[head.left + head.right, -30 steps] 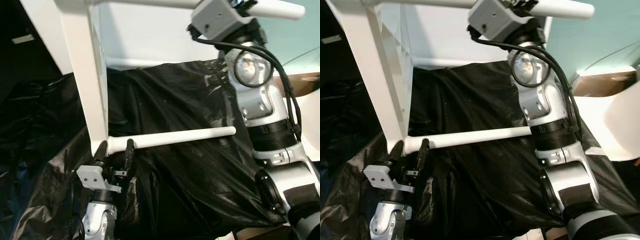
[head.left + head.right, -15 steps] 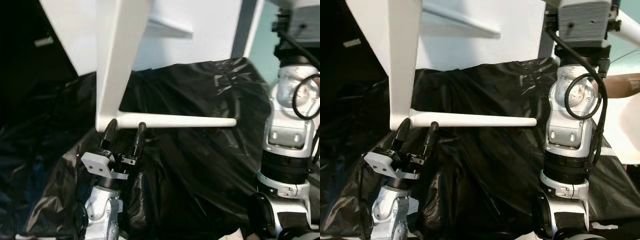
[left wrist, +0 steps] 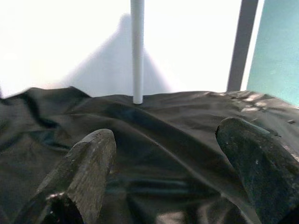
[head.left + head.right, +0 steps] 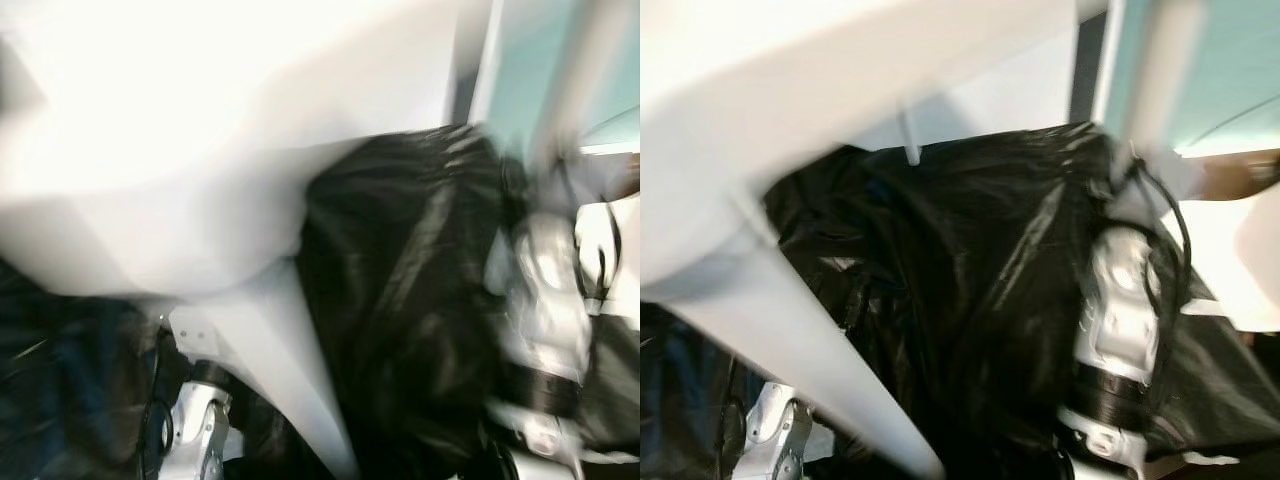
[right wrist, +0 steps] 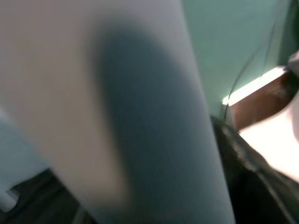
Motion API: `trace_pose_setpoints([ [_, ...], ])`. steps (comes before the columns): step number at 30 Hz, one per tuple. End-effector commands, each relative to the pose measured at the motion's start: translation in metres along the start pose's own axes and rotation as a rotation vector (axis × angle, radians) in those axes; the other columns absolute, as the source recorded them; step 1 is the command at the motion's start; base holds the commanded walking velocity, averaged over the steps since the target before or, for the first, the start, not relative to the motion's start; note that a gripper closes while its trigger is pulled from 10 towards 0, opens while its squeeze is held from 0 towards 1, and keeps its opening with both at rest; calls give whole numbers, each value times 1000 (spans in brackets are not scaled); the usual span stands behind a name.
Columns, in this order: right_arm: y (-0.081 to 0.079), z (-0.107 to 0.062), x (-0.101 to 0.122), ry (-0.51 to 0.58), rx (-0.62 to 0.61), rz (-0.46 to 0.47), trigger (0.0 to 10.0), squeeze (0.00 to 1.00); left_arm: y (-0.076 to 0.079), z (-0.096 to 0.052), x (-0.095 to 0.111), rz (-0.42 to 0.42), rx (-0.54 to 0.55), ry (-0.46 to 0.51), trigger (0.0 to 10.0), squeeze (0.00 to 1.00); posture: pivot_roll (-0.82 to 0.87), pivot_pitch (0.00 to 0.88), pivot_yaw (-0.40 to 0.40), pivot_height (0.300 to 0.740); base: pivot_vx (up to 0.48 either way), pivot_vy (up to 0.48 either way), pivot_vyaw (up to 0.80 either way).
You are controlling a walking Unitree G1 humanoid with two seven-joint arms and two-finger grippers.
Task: Building children table
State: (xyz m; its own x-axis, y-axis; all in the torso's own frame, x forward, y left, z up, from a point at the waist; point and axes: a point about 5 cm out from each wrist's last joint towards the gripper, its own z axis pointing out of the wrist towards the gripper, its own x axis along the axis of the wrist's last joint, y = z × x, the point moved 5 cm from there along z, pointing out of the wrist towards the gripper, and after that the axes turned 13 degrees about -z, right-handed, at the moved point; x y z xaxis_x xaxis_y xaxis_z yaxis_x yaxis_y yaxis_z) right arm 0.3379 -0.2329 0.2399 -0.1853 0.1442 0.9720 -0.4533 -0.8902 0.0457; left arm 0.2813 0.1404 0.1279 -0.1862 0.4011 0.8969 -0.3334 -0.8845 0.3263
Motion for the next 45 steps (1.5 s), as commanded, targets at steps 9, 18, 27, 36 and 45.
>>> trace_pose_setpoints([
  [9,30,0,-27,-111,-123,-87,0,0,4,12,-5,8,-28,6,10000,0,-106,0,159,740,0,0,0],
  [18,11,33,-15,-119,-141,-141,0,0,3,10,-7,16,-32,-10,10000,0,-103,0,164,740,0,0,0],
  [27,-16,54,-1,-86,-113,-210,0,0,3,3,-9,13,4,-7,10000,0,-43,0,133,740,0,0,0],
  [36,-16,34,-53,-202,-92,-274,10000,0,-7,-1,-22,13,104,-59,10000,0,-28,0,126,740,0,0,0],
  [45,19,0,-123,-373,-176,-344,10000,0,-11,-1,-24,12,139,-65,10000,0,-32,0,135,740,0,0,0],
])
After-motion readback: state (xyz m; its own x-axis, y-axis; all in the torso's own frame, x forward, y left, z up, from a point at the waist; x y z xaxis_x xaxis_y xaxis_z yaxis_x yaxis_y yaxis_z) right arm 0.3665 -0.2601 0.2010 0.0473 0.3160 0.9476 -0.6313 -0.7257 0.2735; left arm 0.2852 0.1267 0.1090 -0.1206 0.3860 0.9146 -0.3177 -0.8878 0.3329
